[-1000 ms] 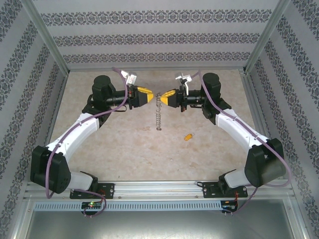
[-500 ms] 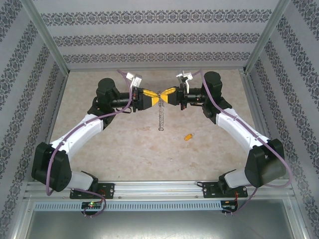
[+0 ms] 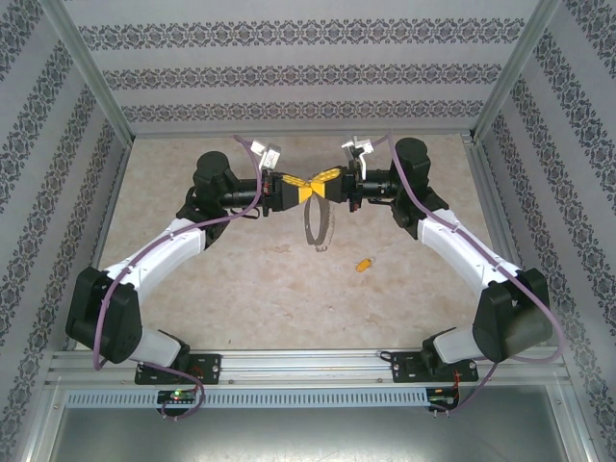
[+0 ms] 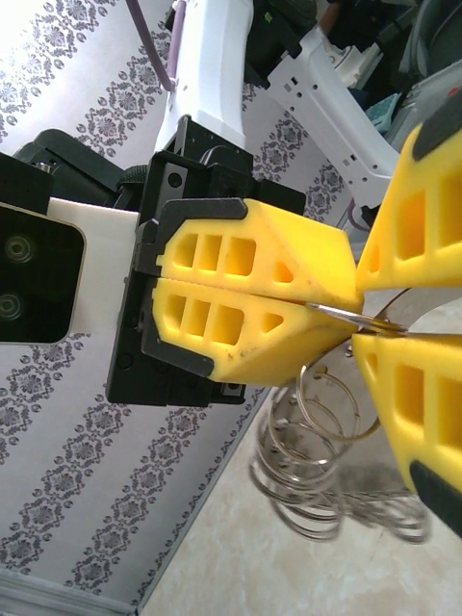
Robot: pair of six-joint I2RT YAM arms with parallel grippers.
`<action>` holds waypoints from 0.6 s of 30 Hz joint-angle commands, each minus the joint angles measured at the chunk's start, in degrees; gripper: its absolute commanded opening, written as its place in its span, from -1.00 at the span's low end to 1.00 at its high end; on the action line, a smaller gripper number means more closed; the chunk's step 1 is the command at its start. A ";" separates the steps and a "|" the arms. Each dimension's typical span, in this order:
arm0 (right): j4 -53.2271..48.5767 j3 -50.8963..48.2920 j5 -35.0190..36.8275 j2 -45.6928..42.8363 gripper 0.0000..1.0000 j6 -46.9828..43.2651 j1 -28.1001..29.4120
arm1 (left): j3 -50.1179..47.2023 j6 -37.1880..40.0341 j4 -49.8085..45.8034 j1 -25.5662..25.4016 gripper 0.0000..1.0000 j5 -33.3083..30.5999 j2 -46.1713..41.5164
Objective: Put the keys on the keyring
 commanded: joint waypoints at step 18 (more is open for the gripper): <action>-3.96 -6.06 7.21 -9.36 -0.05 3.82 -6.39 | 16.18 40.62 -54.14 -4.13 -1.00 -20.14 -2.66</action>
